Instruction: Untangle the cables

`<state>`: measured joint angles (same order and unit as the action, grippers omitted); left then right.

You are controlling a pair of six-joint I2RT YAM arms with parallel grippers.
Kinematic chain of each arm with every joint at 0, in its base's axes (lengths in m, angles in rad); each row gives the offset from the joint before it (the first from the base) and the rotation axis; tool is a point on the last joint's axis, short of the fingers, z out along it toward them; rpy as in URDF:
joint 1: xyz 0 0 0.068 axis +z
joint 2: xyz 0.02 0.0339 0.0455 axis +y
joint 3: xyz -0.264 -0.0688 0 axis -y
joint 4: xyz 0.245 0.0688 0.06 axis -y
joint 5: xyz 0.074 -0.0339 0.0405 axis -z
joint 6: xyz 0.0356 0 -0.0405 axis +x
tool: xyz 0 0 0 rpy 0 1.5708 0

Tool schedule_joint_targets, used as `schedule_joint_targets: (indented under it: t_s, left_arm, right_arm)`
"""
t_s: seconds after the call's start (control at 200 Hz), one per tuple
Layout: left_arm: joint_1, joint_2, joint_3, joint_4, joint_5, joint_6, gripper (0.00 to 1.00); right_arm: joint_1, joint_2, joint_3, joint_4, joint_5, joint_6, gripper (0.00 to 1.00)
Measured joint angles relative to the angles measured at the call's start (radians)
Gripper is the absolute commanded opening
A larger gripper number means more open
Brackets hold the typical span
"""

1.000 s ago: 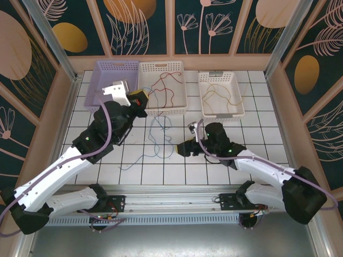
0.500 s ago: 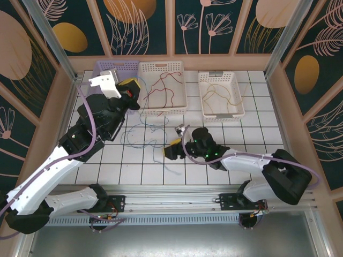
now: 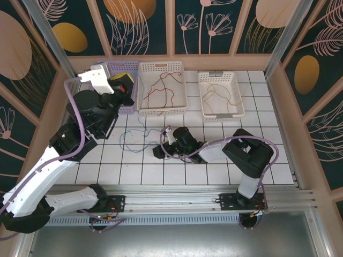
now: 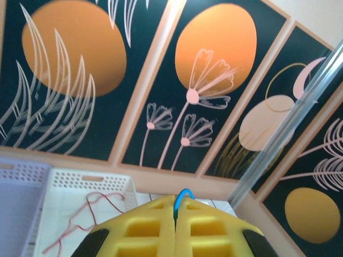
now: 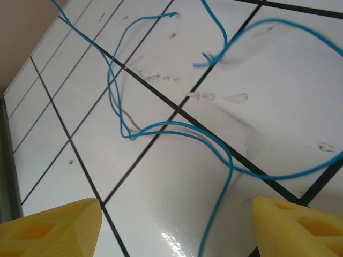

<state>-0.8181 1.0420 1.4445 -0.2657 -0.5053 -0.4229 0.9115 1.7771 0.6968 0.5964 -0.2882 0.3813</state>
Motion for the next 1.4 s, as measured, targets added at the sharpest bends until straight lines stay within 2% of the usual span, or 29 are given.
schedule_joint_targets:
  t_s: [0.115,0.29,0.485,0.611,0.871,0.981,1.236,1.401]
  left_arm:
    - [0.000,0.011,0.080,-0.023,-0.059,0.073,0.00]
    - [0.000,0.079,0.294,-0.038,-0.132,0.209,0.00]
    - [0.000,0.161,0.524,-0.025,-0.171,0.345,0.00]
    - [0.000,0.210,0.613,0.008,-0.196,0.439,0.00]
    - [0.004,0.251,0.557,0.167,-0.242,0.655,0.00]
    - [0.030,0.268,0.522,0.232,-0.241,0.722,0.00]
    - [0.191,0.277,0.421,0.365,-0.218,0.770,0.00]
    - [0.344,0.305,0.359,0.404,-0.172,0.708,0.00]
  right_arm:
    - [0.000,0.001,0.000,0.010,0.020,0.007,0.74]
    - [0.000,0.022,0.000,0.032,0.050,0.021,0.74]
    - [0.000,0.060,0.002,0.072,0.057,0.030,0.74]
    - [0.000,0.078,0.002,0.113,0.060,0.044,0.74]
    - [0.001,0.083,0.002,0.132,0.059,0.051,0.73]
    - [0.020,0.058,0.002,0.089,0.055,0.046,0.73]
    - [0.079,-0.093,0.002,-0.028,0.051,0.010,0.73]
    - [0.084,-0.200,0.002,-0.103,0.051,-0.017,0.74]
